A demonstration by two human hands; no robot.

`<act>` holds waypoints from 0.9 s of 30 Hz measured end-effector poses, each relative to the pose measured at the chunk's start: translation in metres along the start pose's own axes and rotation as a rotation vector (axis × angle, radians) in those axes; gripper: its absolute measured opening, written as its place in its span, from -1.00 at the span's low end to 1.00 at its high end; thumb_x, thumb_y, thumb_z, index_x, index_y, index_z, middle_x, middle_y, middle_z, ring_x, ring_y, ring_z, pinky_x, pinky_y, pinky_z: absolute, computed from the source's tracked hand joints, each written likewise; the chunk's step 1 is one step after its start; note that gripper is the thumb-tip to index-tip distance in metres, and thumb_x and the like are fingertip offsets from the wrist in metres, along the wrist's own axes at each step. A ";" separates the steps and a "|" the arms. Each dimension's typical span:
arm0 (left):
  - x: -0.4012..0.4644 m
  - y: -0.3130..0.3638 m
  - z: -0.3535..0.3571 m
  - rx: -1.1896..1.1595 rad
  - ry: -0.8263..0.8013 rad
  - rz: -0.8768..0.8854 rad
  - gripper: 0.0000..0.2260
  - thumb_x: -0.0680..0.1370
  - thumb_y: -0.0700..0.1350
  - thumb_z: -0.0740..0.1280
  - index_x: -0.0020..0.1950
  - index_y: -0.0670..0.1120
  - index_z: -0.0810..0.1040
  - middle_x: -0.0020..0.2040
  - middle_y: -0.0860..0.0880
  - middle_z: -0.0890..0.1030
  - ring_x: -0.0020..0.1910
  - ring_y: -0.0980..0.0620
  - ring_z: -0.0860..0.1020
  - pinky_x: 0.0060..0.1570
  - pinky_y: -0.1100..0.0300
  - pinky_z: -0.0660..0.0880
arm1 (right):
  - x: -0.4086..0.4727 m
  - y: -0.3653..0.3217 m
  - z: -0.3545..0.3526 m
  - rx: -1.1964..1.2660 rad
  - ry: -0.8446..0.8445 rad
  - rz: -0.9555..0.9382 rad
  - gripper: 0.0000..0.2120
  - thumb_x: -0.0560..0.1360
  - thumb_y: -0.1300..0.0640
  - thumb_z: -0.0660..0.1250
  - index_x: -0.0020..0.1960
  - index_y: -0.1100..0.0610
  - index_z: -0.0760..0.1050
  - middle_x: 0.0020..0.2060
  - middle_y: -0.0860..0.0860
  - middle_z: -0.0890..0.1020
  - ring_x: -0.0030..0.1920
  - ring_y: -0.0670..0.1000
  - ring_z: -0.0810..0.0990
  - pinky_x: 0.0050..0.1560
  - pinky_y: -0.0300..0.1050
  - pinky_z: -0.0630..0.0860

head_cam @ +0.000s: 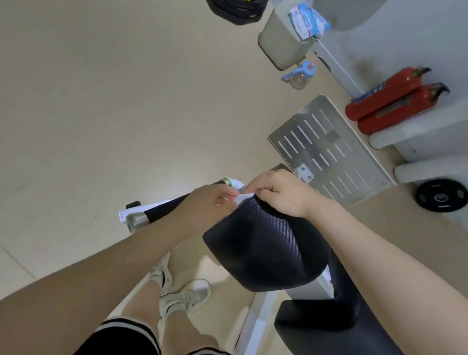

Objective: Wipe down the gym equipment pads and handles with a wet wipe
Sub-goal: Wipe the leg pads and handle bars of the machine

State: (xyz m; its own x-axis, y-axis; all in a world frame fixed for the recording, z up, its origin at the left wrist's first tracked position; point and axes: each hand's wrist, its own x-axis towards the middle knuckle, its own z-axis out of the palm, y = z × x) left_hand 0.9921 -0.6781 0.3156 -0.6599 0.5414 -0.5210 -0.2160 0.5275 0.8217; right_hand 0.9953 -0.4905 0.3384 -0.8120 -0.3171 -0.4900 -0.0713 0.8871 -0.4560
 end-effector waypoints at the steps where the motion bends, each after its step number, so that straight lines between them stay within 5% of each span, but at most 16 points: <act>1: 0.004 0.003 0.001 0.035 -0.047 -0.013 -0.96 0.52 -0.19 0.23 -0.11 -0.08 0.45 -0.15 -0.07 0.46 -0.14 0.01 0.40 -0.13 0.25 0.30 | -0.004 0.001 -0.002 0.022 -0.023 -0.028 -0.65 0.47 0.20 0.12 0.13 0.23 0.58 0.11 0.10 0.62 0.15 0.05 0.53 0.14 -0.29 0.32; 5: 0.012 0.013 0.002 0.094 -0.119 -0.055 -0.73 0.53 -0.07 0.28 0.21 -0.09 0.50 0.13 -0.09 0.59 0.13 -0.03 0.55 0.17 0.16 0.40 | -0.001 0.019 -0.009 -0.005 -0.060 -0.053 -0.51 0.54 -0.03 0.00 -0.05 0.30 0.57 -0.13 0.16 0.63 -0.07 0.12 0.54 0.05 -0.02 0.38; 8: 0.017 0.019 -0.002 0.105 -0.123 -0.090 -0.62 0.53 -0.01 0.31 0.33 -0.03 0.42 0.19 0.04 0.55 0.18 0.08 0.52 0.08 0.30 0.32 | 0.013 0.048 -0.006 -0.003 -0.025 0.144 -0.54 0.63 0.00 -0.02 0.06 0.26 0.58 0.02 0.17 0.62 0.09 0.15 0.50 0.19 -0.04 0.33; 12: 0.025 0.022 -0.003 0.168 -0.161 -0.032 -0.76 0.52 0.01 0.31 0.15 -0.01 0.59 0.09 0.00 0.64 0.13 0.03 0.54 0.18 0.13 0.41 | 0.022 0.064 -0.001 0.069 0.003 0.253 -0.55 0.65 0.03 -0.04 0.14 0.20 0.57 0.16 0.13 0.58 0.21 0.11 0.46 0.24 -0.18 0.24; 15: 0.025 0.022 -0.002 0.130 -0.164 -0.059 -0.73 0.50 -0.02 0.35 0.18 0.00 0.59 0.12 -0.03 0.64 0.14 0.00 0.55 0.25 0.06 0.40 | 0.003 0.053 -0.001 0.147 0.088 -0.005 -0.48 0.60 -0.01 -0.08 0.09 0.26 0.57 0.04 0.14 0.62 0.10 0.09 0.52 0.21 -0.13 0.34; 17: 0.026 0.022 -0.002 0.147 -0.183 -0.074 -0.72 0.50 -0.02 0.35 0.21 0.02 0.57 0.13 0.03 0.63 0.14 0.07 0.55 0.23 0.18 0.40 | -0.009 0.052 -0.001 0.160 0.093 -0.136 -0.51 0.57 0.04 -0.06 0.11 0.29 0.55 0.05 0.16 0.62 0.10 0.09 0.54 0.21 -0.08 0.40; 20: 0.032 0.026 -0.002 0.120 -0.166 -0.124 -0.72 0.48 0.00 0.36 0.18 0.04 0.59 0.11 0.11 0.63 0.12 0.17 0.54 0.13 0.35 0.38 | 0.002 0.068 -0.004 0.237 0.022 -0.095 -0.53 0.58 0.03 -0.03 0.11 0.26 0.56 0.07 0.13 0.63 0.09 0.06 0.55 0.18 -0.08 0.42; 23: 0.040 0.030 0.004 -0.038 -0.114 -0.174 -0.71 0.50 -0.02 0.34 0.22 0.05 0.55 0.15 0.17 0.59 0.16 0.23 0.51 0.25 0.33 0.34 | 0.029 0.101 0.004 0.252 -0.016 -0.029 -0.51 0.55 -0.06 -0.05 0.00 0.20 0.56 -0.05 0.04 0.63 -0.02 0.05 0.55 0.12 0.02 0.44; 27: 0.064 0.044 0.014 -0.077 -0.115 -0.192 -0.83 0.55 -0.05 0.28 -0.15 0.21 0.57 -0.20 0.26 0.59 -0.19 0.37 0.51 -0.11 0.59 0.33 | 0.058 0.156 0.022 0.357 0.010 0.224 -0.66 0.60 -0.05 0.02 -0.07 -0.03 0.56 -0.01 -0.07 0.60 0.06 0.00 0.52 0.23 -0.08 0.40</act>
State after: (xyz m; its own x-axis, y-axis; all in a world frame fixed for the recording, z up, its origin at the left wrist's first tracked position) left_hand 0.9510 -0.6112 0.3151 -0.5165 0.5090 -0.6886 -0.3865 0.5791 0.7179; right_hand 0.9497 -0.3779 0.2229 -0.7902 -0.1249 -0.6000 0.3112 0.7616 -0.5685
